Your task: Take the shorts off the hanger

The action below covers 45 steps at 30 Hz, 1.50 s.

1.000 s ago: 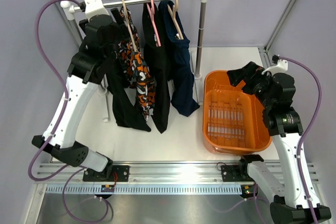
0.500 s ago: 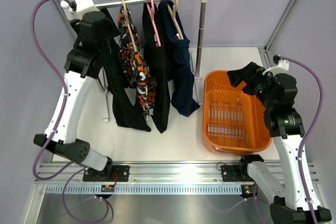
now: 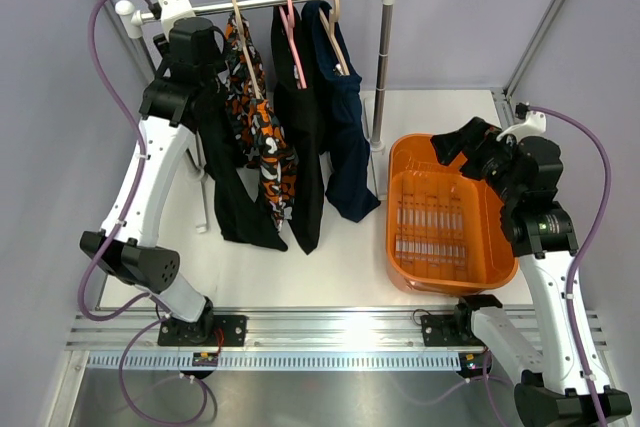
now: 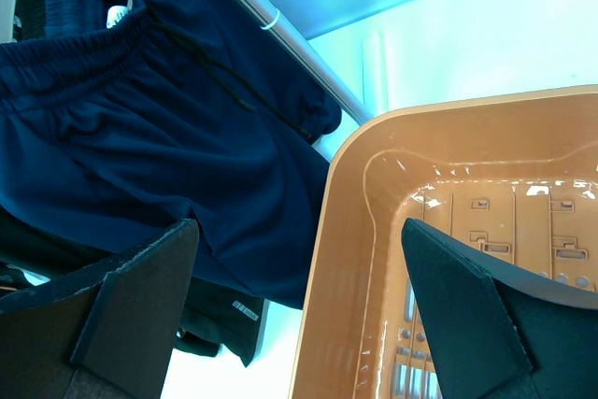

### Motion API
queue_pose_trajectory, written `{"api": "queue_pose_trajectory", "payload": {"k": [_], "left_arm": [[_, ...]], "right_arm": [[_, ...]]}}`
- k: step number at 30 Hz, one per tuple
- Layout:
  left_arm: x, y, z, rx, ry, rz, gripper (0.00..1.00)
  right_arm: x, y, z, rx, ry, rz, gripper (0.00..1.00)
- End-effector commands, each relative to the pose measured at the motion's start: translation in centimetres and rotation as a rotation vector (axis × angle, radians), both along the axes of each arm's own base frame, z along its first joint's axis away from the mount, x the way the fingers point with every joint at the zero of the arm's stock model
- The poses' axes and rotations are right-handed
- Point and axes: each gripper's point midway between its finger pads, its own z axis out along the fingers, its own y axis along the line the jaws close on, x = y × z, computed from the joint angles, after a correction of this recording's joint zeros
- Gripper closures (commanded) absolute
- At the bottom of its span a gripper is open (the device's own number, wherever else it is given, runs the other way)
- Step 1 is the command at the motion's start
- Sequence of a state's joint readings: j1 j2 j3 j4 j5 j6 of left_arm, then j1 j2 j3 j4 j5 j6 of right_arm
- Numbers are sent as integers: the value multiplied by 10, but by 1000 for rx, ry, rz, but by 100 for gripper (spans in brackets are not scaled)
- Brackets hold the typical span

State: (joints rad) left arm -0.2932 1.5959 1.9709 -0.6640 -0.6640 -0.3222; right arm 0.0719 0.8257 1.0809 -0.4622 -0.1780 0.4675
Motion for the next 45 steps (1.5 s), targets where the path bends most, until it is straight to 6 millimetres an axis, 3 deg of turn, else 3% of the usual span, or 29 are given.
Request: {"api": "queue_pose_trajectory", "payload": {"k": [1,5,9,10,14,15,19,24,28,32,35,37,42,43,45], "left_arm": [[5,0,16,-20,-44,-9,47],[10,-1,10,-16,-27,-7,54],[10,-1,16,-16,-39,-16,84],[9,-3,19,-18,-46,-31,100],[2,-8,49,-4,-101,-90,100],[-4,-11,64,-10,-135,-114,100],[-21,-20,90,-9,-187,-182,100],[-44,-15,86,-16,-147,-185,100],[-67,-12,60,-16,-78,-178,100],[-104,-2,29,-19,-37,-171,100],[-130,-9,15,-46,-15,-234,100],[-143,-14,-16,-36,65,-257,100],[-180,-53,-76,-111,178,-452,100],[-190,-59,-97,-107,235,-487,100],[-207,-83,-116,-123,300,-609,100]], "right_arm": [[-2,2,16,-12,-34,25,0],[-1,3,17,-18,-37,29,1],[0,2,17,-23,-35,30,1],[-1,2,18,-23,-37,30,1],[0,4,18,-26,-38,42,1],[-1,4,18,-27,-42,45,0],[0,7,19,-26,-50,57,0],[0,9,21,-30,-54,74,0],[-3,15,21,-34,-61,116,1],[-10,29,25,-33,-78,211,1],[-16,39,28,-28,-85,280,1],[-21,48,27,-37,-79,319,1],[-38,76,30,-44,-77,432,1],[-40,80,29,-51,-73,438,1],[-53,104,32,-59,-73,520,1]]}}
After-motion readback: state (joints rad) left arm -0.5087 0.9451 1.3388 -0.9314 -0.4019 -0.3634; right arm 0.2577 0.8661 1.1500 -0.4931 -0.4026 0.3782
